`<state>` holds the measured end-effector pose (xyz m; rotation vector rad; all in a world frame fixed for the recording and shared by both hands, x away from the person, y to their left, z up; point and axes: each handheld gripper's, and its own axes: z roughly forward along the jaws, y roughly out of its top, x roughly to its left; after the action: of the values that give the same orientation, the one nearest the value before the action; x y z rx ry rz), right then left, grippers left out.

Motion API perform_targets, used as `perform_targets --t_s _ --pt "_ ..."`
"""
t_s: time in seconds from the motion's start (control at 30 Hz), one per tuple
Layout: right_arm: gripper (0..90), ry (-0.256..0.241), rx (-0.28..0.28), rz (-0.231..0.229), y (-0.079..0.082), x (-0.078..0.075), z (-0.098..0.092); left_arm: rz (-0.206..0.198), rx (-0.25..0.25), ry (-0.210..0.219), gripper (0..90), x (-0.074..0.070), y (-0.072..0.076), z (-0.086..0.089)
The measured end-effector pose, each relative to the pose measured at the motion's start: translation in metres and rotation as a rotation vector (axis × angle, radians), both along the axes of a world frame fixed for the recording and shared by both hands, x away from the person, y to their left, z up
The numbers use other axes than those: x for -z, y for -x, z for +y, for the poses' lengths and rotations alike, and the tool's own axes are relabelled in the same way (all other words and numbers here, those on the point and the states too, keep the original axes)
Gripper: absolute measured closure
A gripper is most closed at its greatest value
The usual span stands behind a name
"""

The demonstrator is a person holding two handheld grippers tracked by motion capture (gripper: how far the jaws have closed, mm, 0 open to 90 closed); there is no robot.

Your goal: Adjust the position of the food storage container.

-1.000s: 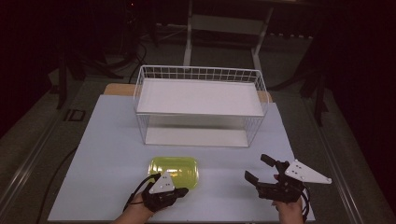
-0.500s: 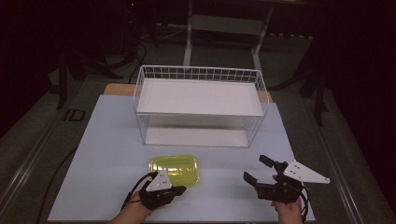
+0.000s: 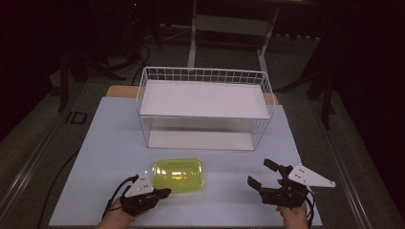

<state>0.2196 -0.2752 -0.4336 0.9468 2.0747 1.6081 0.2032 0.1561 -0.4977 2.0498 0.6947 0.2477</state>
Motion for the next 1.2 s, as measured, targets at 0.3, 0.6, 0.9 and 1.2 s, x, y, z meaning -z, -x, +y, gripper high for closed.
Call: perform_targets --t_s 0.3,0.6,0.9,1.2 --pt "13.5 0.007 -0.017 0.007 0.000 0.003 0.004 -0.068 -0.108 0.001 90.0 -0.006 -0.012 0.044" --pt "13.5 0.014 -0.020 0.017 -0.001 0.005 0.006 -0.095 -0.134 -0.007 90.0 0.022 -0.032 0.059" --pt "13.5 0.010 -0.032 0.021 -0.002 0.006 0.006 -0.094 -0.099 -0.017 90.0 0.027 -0.041 0.042" --pt "13.6 0.012 -0.037 0.022 -0.003 0.007 0.006 -0.087 -0.047 -0.004 90.0 0.027 -0.047 0.017"
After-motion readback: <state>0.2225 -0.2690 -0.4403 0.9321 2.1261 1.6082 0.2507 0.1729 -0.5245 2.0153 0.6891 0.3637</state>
